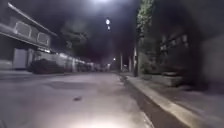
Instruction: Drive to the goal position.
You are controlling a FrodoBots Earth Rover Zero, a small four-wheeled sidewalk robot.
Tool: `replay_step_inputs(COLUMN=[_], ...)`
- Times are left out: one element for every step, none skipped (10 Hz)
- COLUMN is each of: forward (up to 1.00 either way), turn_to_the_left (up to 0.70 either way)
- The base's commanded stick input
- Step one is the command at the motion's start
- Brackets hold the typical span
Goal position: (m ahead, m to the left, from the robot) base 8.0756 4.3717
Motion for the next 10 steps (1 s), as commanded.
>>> replay_step_inputs(forward=[0.5,0.5,0.5,0.5,0.5,0.5,0.5,0.5,0.5,0.5], turn_to_the_left=[0.0,0.0,0.0,-0.22,-0.42,-0.38,-0.13,-0.41,-0.22,0.0])
